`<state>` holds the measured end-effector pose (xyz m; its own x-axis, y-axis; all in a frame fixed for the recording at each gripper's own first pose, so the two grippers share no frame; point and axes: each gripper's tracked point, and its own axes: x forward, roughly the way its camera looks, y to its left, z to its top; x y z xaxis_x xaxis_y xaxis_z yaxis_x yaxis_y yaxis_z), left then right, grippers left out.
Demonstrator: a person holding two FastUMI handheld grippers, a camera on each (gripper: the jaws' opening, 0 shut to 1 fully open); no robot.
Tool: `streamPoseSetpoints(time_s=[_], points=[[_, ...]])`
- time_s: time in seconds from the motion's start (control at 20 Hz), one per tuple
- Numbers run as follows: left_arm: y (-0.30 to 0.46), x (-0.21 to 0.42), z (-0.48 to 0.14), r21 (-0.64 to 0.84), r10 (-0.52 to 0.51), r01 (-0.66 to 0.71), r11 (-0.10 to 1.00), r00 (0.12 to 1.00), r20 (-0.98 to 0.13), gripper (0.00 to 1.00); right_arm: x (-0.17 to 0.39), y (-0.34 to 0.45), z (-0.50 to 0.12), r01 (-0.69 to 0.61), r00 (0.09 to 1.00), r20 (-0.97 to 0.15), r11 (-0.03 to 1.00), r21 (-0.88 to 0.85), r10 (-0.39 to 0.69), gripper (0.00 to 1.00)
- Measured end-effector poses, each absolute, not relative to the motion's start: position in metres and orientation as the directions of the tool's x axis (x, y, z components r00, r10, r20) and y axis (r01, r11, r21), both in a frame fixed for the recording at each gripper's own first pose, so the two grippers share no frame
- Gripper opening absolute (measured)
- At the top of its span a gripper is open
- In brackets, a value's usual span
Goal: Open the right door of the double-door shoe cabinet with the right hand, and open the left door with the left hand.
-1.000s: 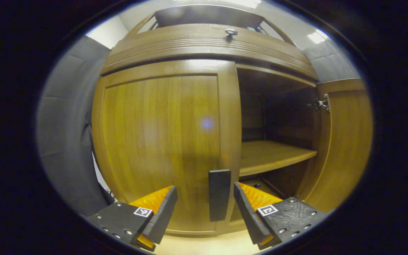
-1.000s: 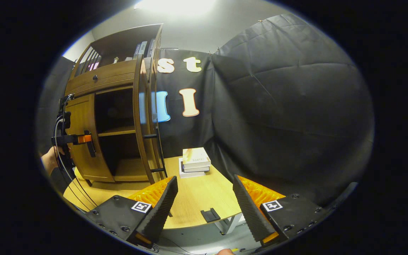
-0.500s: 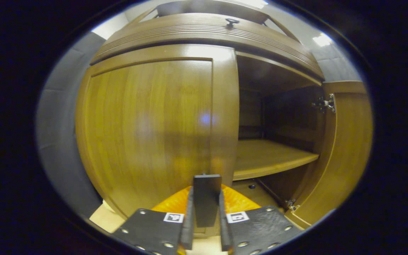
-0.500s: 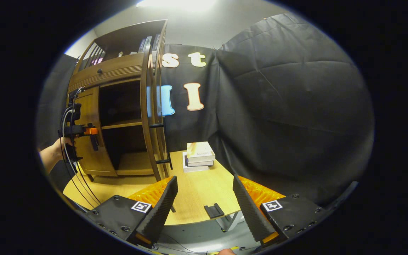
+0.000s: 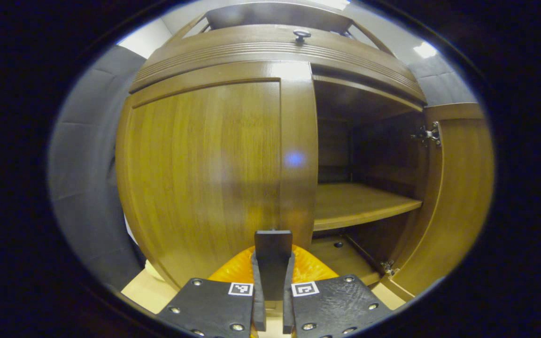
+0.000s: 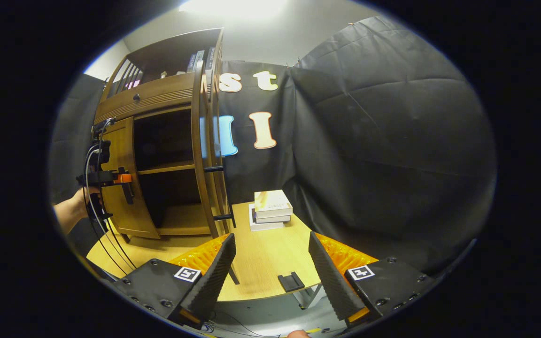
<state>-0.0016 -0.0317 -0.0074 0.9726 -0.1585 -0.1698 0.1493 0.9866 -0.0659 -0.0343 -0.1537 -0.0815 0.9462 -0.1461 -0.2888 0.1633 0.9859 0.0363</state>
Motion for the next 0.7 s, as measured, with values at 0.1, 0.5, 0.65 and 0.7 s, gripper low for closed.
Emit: streamPoseSetpoints(time_s=[0.1,0.5,0.65,0.7], points=[[-0.026,-0.02,-0.006,-0.056,-0.155,0.148,0.987,0.975,-0.158,0.18,-0.03,-0.149,-0.082,0.14,0.949,-0.289,0.989,0.037,-0.124,0.98],[-0.003,-0.068,0.0,-0.055,-0.164,0.157,0.986,0.972,-0.166,0.18,-0.007,-0.125,-0.082,0.049,0.96,-0.278,0.997,0.051,-0.033,0.92],[0.005,-0.081,0.003,-0.054,-0.16,0.153,0.987,0.972,-0.17,0.14,-0.005,-0.116,-0.081,0.021,0.961,-0.277,0.999,0.049,-0.007,0.92],[0.014,-0.091,0.001,-0.054,-0.158,0.151,0.987,0.972,-0.172,0.14,-0.004,-0.113,-0.082,0.014,0.961,-0.276,0.999,0.048,0.0,0.92]])
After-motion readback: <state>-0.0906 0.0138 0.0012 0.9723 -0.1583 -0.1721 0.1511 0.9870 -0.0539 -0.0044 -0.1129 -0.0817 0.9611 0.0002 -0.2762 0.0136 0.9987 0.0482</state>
